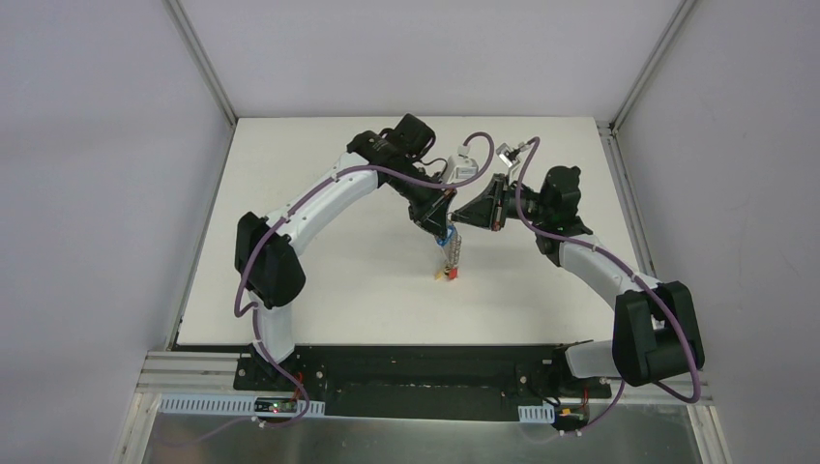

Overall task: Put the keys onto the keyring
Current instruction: Adjust the key on the keyring, then place the keyring at the center of the board.

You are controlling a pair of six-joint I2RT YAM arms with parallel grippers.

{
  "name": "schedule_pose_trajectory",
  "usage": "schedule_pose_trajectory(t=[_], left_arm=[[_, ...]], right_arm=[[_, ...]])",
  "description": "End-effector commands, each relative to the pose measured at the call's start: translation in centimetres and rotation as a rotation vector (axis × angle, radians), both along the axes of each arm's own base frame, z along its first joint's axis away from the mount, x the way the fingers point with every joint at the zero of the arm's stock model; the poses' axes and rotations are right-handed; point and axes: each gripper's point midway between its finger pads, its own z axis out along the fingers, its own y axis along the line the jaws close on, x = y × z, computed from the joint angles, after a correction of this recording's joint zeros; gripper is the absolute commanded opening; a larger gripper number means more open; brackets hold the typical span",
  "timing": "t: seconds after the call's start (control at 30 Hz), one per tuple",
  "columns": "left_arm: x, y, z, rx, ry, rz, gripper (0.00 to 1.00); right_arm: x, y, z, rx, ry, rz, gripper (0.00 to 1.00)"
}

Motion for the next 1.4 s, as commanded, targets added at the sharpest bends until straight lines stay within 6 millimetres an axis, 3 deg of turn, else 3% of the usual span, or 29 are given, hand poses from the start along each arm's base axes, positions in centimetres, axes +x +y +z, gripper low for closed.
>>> schedule_pose_trajectory(t=[0.0, 0.6, 0.83, 1.13, 1.37], left_arm=[[-0.2, 0.3, 3.5, -0.083, -0.053, -0.021, 0.00], [-0.2, 2.5, 4.5, -0.057, -0.056, -0.014, 0.00], [0.2, 3.0, 4.0, -0.008, -0.061, -0.007, 0.00], [1.3, 5.4, 1.5, 0.088, -0.036, 0.063, 0.00], [0.9, 9.9, -2.8, 0.283, 0.016, 0.078, 0.00]], right_arm=[[-0.7, 0.1, 2.2, 0.015, -0.114, 0.030, 0.00], [-0.2, -0.7, 1.4, -0.018, -0.140, 0.030, 0.00], [0.1, -0.7, 0.3, -0.048, -0.141, 0.036, 0.00], [0.5, -1.0, 0.1, -0.053, -0.128, 0.010, 0.31], [1.4, -2.1, 0.4, -0.053, -0.128, -0.041, 0.38]])
